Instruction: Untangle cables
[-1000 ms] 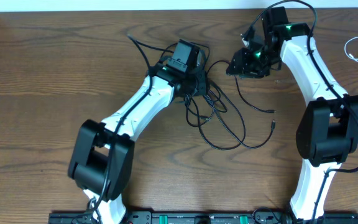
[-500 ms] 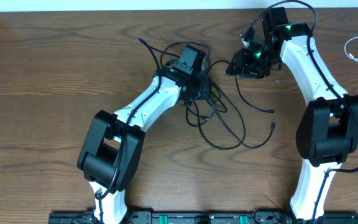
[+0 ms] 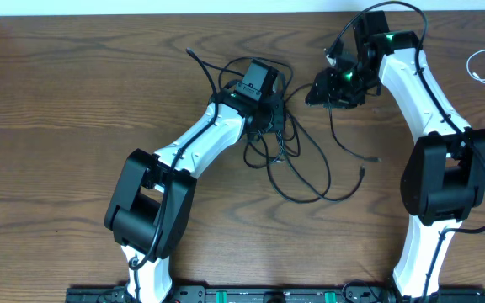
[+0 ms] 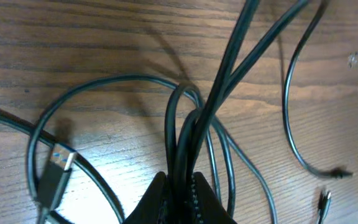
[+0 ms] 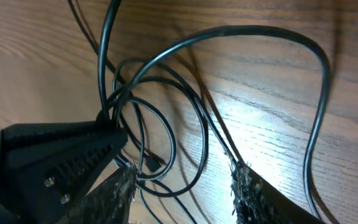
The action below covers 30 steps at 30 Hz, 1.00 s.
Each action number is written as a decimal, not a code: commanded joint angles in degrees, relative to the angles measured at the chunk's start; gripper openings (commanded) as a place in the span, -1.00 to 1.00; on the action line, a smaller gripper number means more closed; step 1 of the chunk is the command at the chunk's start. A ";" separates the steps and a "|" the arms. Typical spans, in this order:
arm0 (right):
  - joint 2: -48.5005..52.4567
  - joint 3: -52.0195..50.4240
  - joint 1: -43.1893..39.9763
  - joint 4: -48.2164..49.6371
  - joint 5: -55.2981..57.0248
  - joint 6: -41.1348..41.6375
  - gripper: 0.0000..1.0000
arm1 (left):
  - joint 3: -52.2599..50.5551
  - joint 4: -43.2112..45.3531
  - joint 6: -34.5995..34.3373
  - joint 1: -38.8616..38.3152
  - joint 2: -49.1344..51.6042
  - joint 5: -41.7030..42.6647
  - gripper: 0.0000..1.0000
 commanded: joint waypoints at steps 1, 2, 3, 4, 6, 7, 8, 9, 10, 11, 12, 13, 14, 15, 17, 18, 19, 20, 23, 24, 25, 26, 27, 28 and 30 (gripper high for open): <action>-0.04 -0.04 0.72 -0.57 -0.81 -1.92 -0.02 | 0.20 0.55 -1.20 -0.24 0.28 -0.76 -0.85; -0.04 -0.04 0.72 -0.68 -0.87 -1.92 -0.02 | 0.20 0.74 -1.22 -0.20 0.20 -0.76 -0.85; -0.04 -0.04 0.72 -0.76 -1.16 -2.01 -0.02 | 0.26 0.98 -1.22 -0.04 -0.13 -0.74 -0.85; -0.04 -0.04 0.72 -0.87 -1.64 -2.12 -0.02 | 0.39 0.94 -1.60 0.20 -0.46 -0.72 -0.85; -0.04 -0.04 0.76 -0.94 -3.28 -2.71 -0.03 | 0.81 0.81 -2.60 0.94 -1.70 -0.22 -0.85; -0.04 -0.04 0.94 -0.92 -4.61 -3.56 -0.03 | 1.20 0.46 -4.26 1.77 -3.13 -0.04 -0.85; -0.04 -0.04 1.14 -0.90 -5.20 -3.63 -0.03 | 1.29 0.50 -5.42 2.40 -4.37 0.13 -0.85; -0.04 -0.04 1.33 -0.85 -5.49 -3.63 -0.03 | 1.29 0.52 -6.84 3.06 -5.73 0.15 -0.85; -0.04 -0.04 1.57 -0.76 -5.60 -3.58 -0.03 | 1.29 0.50 -7.80 3.67 -7.02 0.17 -0.85; -0.04 -0.04 1.79 -0.66 -5.57 -3.58 -0.03 | 1.29 0.50 -8.55 4.35 -8.46 0.55 -0.86; -0.04 -0.04 2.12 -0.48 -5.57 -3.58 -0.01 | 1.29 0.50 -8.81 4.85 -9.64 0.94 -0.85; -0.04 -0.04 2.49 -0.26 -5.60 -3.58 -0.01 | 1.29 0.50 -8.98 5.33 -10.88 1.22 -0.85; -0.04 -0.04 2.97 0.07 -5.81 -3.56 -0.02 | 1.29 0.46 -9.11 5.60 -11.96 1.22 -0.85; -0.04 -0.04 3.54 0.61 -6.29 -3.56 -0.02 | 1.29 0.44 -9.11 5.64 -13.03 1.22 -0.85; -0.04 -0.04 4.61 1.79 -7.56 -3.56 -0.01 | 1.29 0.44 -9.11 5.60 -14.56 1.22 -0.85; -0.04 -0.04 5.09 2.54 -7.98 -3.48 -0.01 | 1.29 0.44 -9.09 5.44 -15.06 1.22 -0.85; -0.04 -0.04 5.64 3.43 -8.17 -2.80 0.00 | 1.29 0.44 -9.09 5.22 -15.47 1.20 -0.85; -0.04 -0.04 5.97 4.20 -8.17 -1.99 0.00 | 1.29 0.44 -9.07 5.16 -15.67 1.20 -0.85; -0.04 -0.04 6.14 6.08 -8.87 -0.24 -0.03 | 1.29 -0.22 -8.83 5.22 -15.61 1.05 -0.85; -0.07 -0.02 5.77 6.29 -9.53 -0.07 -0.04 | 1.29 -0.87 -8.63 5.38 -15.58 0.76 -0.85; -0.07 0.02 5.35 6.32 -10.27 -0.07 -0.05 | 1.29 -1.51 -8.61 5.55 -15.58 0.46 -0.85; -0.07 0.04 4.81 6.21 -11.30 -0.09 -0.04 | 1.29 -2.23 -8.28 5.77 -15.58 -0.17 -0.85; -0.07 0.04 4.17 6.10 -12.11 -0.11 -0.04 | 1.29 -3.02 -8.22 5.99 -15.58 -1.01 -0.85; -0.07 0.04 3.63 5.95 -12.92 -0.13 -0.04 | 1.29 -3.54 -8.24 6.21 -15.58 -1.79 -0.85; -0.07 0.04 2.40 5.51 -14.93 -0.42 -0.03 | 1.29 -4.15 -8.22 6.58 -15.58 -2.75 -0.85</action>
